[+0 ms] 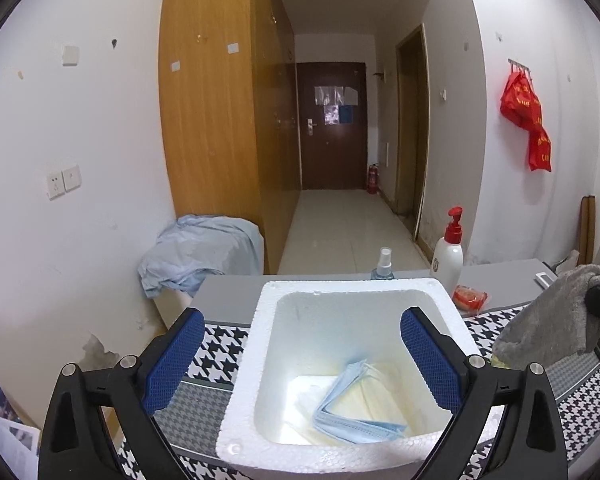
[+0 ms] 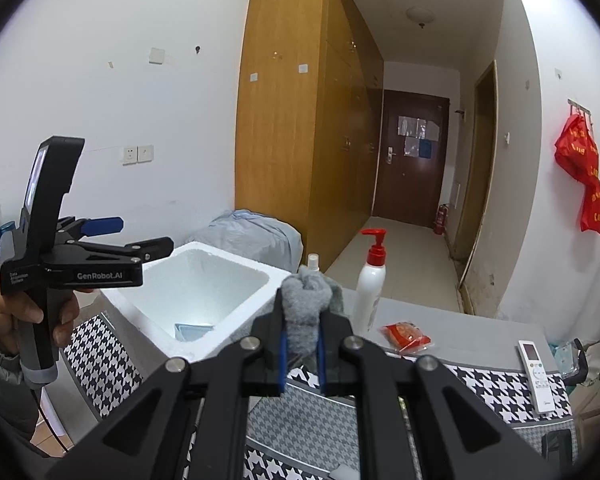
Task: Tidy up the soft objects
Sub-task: 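Open the left gripper to drop the blue mask into the foam box, then lower the grey sock into the foam box with the right gripper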
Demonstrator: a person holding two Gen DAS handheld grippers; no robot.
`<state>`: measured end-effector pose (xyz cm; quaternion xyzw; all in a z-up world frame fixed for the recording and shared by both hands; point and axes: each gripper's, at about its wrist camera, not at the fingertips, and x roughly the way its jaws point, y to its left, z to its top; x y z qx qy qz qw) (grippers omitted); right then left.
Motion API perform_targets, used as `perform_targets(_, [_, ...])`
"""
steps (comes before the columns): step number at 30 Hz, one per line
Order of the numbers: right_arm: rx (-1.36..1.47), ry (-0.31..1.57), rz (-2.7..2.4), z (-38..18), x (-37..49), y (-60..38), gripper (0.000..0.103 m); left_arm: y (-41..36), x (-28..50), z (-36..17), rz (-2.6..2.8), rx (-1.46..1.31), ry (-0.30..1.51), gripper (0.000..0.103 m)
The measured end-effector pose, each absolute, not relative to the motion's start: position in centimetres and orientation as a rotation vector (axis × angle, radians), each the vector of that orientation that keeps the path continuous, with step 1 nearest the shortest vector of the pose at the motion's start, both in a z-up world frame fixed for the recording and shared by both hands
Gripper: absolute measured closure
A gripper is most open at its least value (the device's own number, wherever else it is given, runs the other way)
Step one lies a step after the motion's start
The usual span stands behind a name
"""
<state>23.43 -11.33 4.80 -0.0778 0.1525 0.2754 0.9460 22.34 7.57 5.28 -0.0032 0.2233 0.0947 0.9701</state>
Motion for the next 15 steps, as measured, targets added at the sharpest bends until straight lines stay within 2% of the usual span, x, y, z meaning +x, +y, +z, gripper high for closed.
perform_targets(15, [-0.198,0.282,0.552,6.4,23.1,-9.4,0.089,8.3,20.7,5.9,0.196,0.009,0.421,0.003])
